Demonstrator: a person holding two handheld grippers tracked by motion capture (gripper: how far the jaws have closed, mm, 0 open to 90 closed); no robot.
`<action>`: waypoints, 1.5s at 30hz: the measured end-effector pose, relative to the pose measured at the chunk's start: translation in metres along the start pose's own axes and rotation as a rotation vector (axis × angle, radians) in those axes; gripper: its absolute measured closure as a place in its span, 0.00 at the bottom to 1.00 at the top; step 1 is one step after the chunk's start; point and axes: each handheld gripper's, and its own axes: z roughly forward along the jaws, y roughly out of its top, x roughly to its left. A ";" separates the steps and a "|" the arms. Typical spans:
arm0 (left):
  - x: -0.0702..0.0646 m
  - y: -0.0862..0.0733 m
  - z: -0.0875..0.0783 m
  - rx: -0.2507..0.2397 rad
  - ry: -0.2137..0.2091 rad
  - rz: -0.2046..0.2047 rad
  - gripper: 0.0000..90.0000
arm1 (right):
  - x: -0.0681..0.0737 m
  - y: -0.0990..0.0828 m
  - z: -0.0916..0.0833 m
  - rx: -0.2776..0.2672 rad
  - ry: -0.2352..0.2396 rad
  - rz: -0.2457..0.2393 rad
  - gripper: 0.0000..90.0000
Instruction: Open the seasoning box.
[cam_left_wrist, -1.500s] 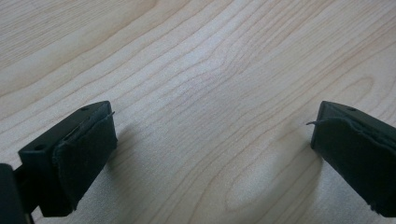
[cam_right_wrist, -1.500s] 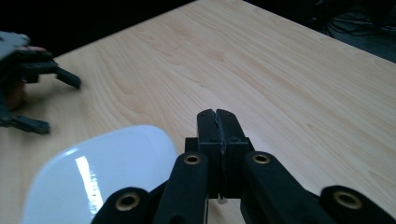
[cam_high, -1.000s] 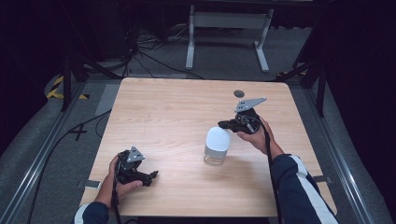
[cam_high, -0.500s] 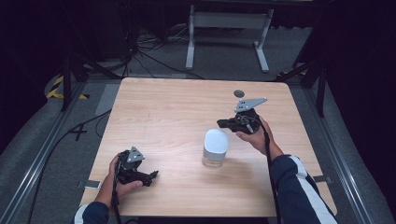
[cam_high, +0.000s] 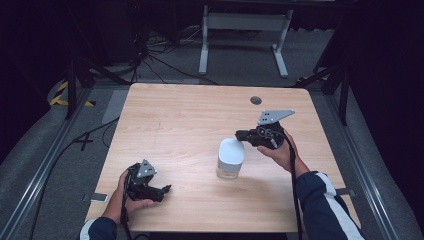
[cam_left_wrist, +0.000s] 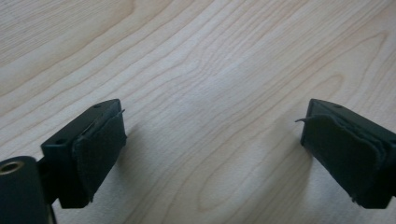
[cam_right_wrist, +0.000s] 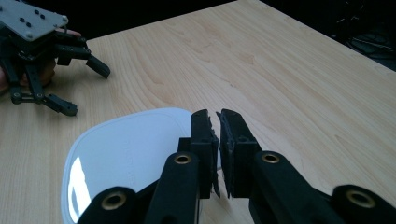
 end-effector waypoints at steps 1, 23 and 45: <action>-0.003 0.001 0.000 -0.001 -0.013 0.005 0.19 | 0.001 0.000 0.001 0.004 0.005 0.000 0.94; -0.064 0.063 -0.001 -0.153 -0.185 0.236 0.82 | 0.000 -0.001 0.008 0.021 -0.015 -0.004 1.00; -0.083 0.120 0.004 -0.263 -0.214 0.276 0.96 | -0.007 0.001 0.020 0.066 -0.032 0.016 1.00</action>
